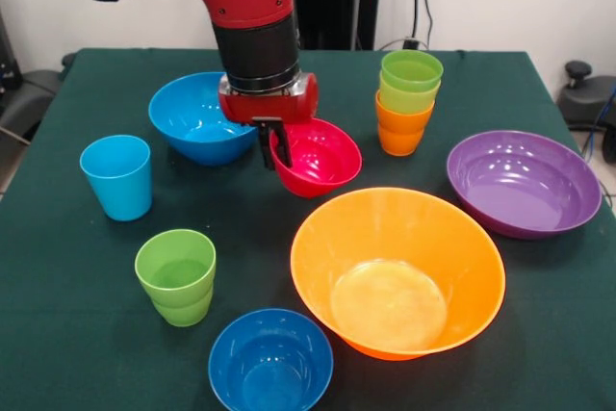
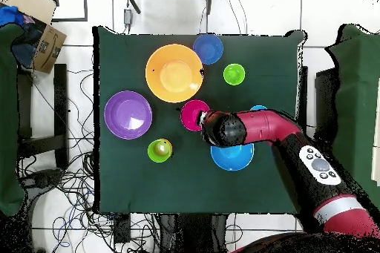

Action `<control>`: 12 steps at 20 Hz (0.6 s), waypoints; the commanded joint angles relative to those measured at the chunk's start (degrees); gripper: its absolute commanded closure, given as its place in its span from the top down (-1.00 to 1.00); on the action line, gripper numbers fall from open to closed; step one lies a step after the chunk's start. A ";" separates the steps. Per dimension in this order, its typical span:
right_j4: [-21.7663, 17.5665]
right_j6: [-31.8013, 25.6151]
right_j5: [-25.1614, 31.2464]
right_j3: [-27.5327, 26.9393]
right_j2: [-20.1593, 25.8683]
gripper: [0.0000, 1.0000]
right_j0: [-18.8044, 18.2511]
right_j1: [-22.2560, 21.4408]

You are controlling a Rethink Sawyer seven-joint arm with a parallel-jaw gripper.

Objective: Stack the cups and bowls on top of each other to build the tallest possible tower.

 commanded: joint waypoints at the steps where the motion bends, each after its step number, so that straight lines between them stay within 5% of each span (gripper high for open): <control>1: 0.79 -14.47 7.86 0.72 5.22 -1.00 -1.00 -0.40; 12: 4.02 -13.36 12.82 3.79 9.29 -1.00 -3.26 -3.30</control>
